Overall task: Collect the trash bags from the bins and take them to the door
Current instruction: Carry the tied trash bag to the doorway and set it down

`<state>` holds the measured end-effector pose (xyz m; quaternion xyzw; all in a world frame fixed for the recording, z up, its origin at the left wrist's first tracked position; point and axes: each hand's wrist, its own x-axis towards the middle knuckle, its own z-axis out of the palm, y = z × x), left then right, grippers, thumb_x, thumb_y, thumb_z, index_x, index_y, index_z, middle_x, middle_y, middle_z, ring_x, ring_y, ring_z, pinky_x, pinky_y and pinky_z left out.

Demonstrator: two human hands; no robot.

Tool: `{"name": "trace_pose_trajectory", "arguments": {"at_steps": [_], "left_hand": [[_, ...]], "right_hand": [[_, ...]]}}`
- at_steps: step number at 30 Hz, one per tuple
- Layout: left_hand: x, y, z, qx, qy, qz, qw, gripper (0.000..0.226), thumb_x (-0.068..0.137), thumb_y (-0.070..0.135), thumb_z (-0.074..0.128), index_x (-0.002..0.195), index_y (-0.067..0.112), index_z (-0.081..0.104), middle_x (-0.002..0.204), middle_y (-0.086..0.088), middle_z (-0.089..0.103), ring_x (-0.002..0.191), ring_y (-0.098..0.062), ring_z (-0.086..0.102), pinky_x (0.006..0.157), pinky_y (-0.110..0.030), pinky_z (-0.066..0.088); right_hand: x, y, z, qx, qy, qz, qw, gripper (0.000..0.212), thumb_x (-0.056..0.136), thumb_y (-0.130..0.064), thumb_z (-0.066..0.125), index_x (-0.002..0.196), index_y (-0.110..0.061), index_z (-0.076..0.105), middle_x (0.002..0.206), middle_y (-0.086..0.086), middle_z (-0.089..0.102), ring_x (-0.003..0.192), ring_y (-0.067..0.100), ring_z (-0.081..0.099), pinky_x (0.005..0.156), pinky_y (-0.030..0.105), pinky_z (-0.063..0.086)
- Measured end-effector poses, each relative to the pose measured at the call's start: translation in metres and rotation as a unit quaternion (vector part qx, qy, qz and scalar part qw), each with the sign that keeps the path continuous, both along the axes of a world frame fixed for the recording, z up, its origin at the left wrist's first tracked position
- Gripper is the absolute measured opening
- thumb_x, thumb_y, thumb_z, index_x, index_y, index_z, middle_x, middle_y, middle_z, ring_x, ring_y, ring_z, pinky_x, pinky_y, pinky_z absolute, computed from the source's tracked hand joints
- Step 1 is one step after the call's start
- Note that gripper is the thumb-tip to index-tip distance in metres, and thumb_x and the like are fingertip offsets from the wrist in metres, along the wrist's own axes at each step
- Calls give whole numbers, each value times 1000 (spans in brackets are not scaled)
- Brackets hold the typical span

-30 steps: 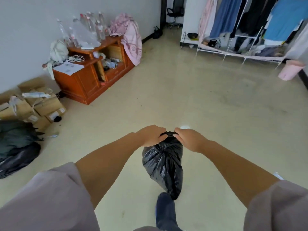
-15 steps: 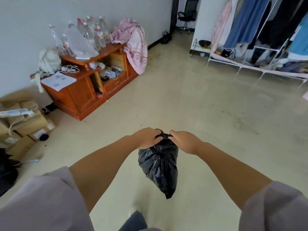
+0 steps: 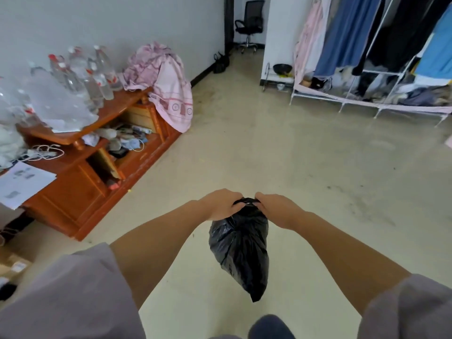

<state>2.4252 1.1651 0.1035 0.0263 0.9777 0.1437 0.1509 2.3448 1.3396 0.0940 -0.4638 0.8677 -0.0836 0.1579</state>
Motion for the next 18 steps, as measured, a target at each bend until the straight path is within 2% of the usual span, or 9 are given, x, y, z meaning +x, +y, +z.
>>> {"name": "trace_pose_trajectory", "arguments": {"at_steps": [3, 7, 15, 18], "left_hand": [[-79, -16, -11, 9, -4, -10, 1000, 34, 102, 32, 32, 108, 6, 53, 98, -13, 63, 79, -24, 48, 70, -32, 35], [-196, -42, -21, 19, 9, -8, 1000, 35, 101, 33, 33, 108, 7, 55, 102, -15, 64, 88, -29, 56, 75, -36, 42], [-396, -89, -8, 55, 20, 52, 997, 28, 102, 30, 34, 95, 8, 49, 98, -16, 62, 78, -23, 46, 68, -32, 33], [-460, -118, -13, 46, 13, 63, 997, 32, 102, 31, 34, 98, 4, 51, 97, -18, 61, 77, -23, 46, 68, -32, 32]], "right_hand": [[-76, -16, -6, 18, 5, -14, 1000, 22, 103, -30, 29, 89, -14, 34, 80, 5, 50, 72, 26, 46, 63, 33, 32], [-191, -40, -15, 18, 4, -15, 1000, 21, 102, -31, 29, 88, -15, 33, 79, 5, 49, 72, 27, 46, 64, 34, 33], [-410, -100, 5, 49, 5, 27, 998, 20, 103, -31, 28, 90, -16, 33, 81, 3, 48, 73, 25, 45, 65, 33, 33], [-477, -130, 4, 61, 4, 44, 997, 17, 103, -29, 28, 91, -18, 32, 86, 8, 53, 75, 24, 45, 66, 32, 33]]}}
